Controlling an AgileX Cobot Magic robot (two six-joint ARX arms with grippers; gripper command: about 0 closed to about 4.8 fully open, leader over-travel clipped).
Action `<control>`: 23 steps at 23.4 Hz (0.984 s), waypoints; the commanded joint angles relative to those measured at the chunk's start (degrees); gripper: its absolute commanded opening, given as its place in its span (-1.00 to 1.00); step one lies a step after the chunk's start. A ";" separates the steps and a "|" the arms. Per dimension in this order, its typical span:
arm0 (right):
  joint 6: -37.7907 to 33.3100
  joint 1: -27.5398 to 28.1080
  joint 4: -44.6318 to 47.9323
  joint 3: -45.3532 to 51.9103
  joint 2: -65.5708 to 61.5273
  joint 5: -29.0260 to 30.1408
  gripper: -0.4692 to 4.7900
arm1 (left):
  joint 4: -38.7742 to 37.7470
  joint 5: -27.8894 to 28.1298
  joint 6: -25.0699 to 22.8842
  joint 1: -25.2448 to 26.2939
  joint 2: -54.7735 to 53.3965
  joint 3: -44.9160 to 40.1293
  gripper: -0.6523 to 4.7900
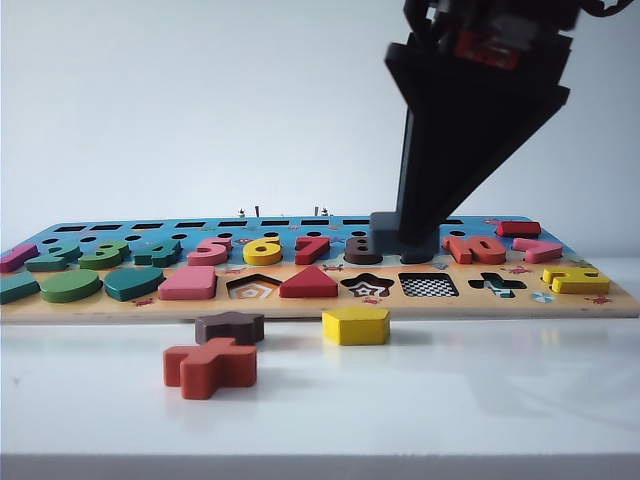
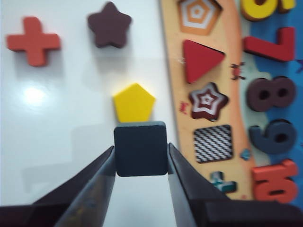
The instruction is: Insert the cube into the slot.
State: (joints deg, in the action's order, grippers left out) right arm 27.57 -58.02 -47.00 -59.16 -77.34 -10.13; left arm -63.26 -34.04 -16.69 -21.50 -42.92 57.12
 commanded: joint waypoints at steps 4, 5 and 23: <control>3.72 6.25 1.36 -0.57 0.28 -2.95 -0.40 | 0.77 -0.24 -0.26 -0.04 0.00 0.15 -0.69; 4.83 8.44 2.51 -0.57 0.28 -2.93 -0.40 | 0.72 -0.24 -0.26 -0.04 0.00 0.15 -0.69; 20.96 13.73 4.94 -0.55 0.04 5.95 -0.40 | 0.92 -0.24 -0.28 0.17 0.28 0.13 -0.69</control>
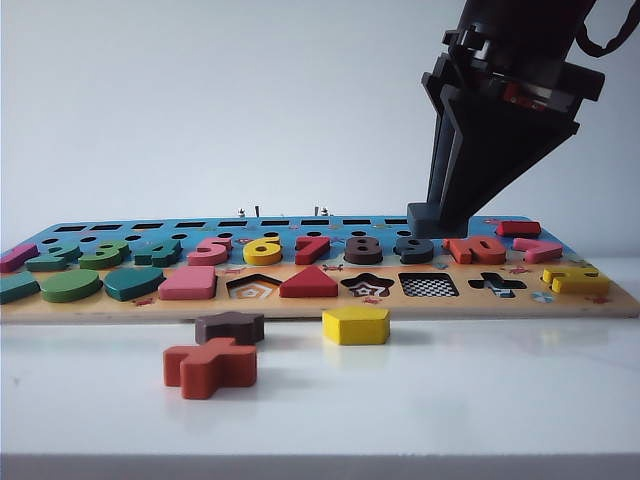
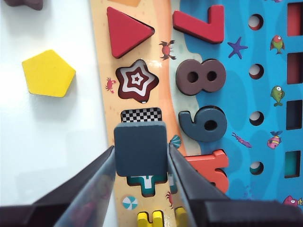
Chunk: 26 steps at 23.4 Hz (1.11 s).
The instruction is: Insert the cube into the slot.
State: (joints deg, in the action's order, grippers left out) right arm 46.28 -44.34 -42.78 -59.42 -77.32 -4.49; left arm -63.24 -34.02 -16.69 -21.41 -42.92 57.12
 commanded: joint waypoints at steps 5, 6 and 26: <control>3.10 0.04 0.79 -0.28 -1.18 0.20 -0.40 | 0.81 -0.28 -0.26 0.09 0.81 0.13 -0.69; 3.10 0.04 1.01 -0.28 -1.51 0.20 -0.40 | 0.81 -0.26 -0.26 0.09 0.85 0.13 -0.69; 2.99 0.85 3.02 -0.26 -4.96 -0.46 -0.40 | 0.81 -0.26 -0.26 0.09 0.85 0.13 -0.69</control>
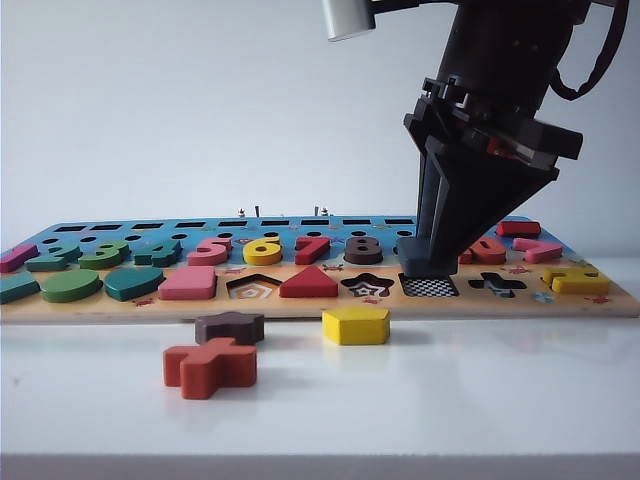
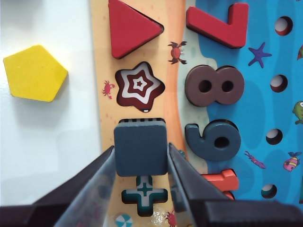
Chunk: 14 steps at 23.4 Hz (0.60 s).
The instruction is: Insert the cube into the slot.
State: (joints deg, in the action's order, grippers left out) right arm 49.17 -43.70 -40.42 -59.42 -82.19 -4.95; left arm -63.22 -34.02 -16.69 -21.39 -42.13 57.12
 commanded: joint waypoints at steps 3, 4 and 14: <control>-0.02 0.26 0.59 -0.24 -0.72 -0.11 -0.40 | 0.77 -0.26 -0.26 0.07 0.07 0.13 -0.69; 0.00 0.26 0.70 -0.26 -0.87 -0.11 -0.40 | 0.77 -0.26 -0.26 0.07 0.07 0.13 -0.69; -0.04 0.24 1.14 -0.26 -1.44 0.00 -0.40 | 0.77 -0.26 -0.26 0.07 0.07 0.13 -0.69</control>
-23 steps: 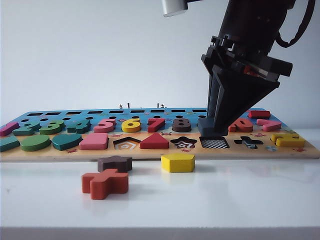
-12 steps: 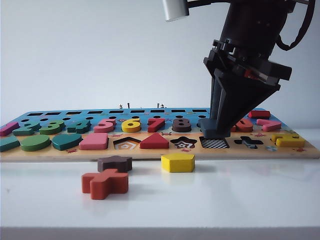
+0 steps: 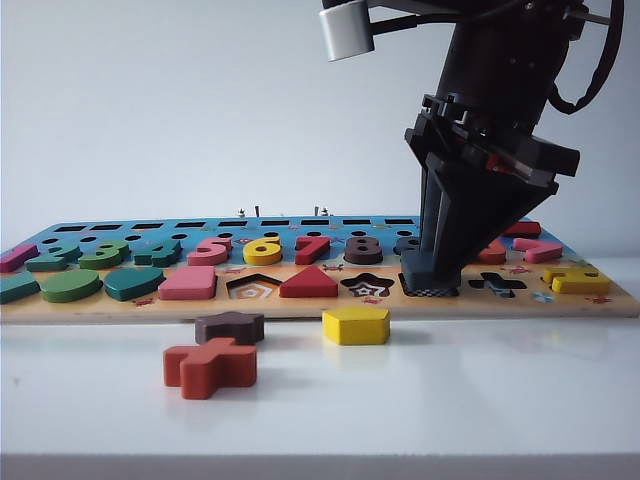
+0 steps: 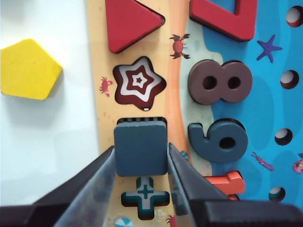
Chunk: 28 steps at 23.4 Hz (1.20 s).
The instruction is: Insert the cube into the slot.
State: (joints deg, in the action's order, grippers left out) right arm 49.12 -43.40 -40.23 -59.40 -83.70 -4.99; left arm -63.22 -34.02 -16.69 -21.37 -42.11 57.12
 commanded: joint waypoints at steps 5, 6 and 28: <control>0.00 -0.07 1.05 -0.28 -0.04 0.04 -0.40 | 0.77 -0.24 -0.28 0.04 0.04 0.13 -0.69; -0.02 -0.07 1.09 -0.28 -0.09 0.04 -0.40 | 0.79 -0.26 -0.28 0.04 0.04 0.13 -0.69; -1.53 -0.04 1.14 -0.28 -0.39 -0.04 -0.34 | 0.74 -0.26 -0.26 0.04 0.04 0.13 -0.69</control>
State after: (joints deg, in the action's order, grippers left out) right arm 47.81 -43.40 -39.57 -59.42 -84.12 -4.99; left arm -63.22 -34.02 -16.69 -21.37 -42.11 57.12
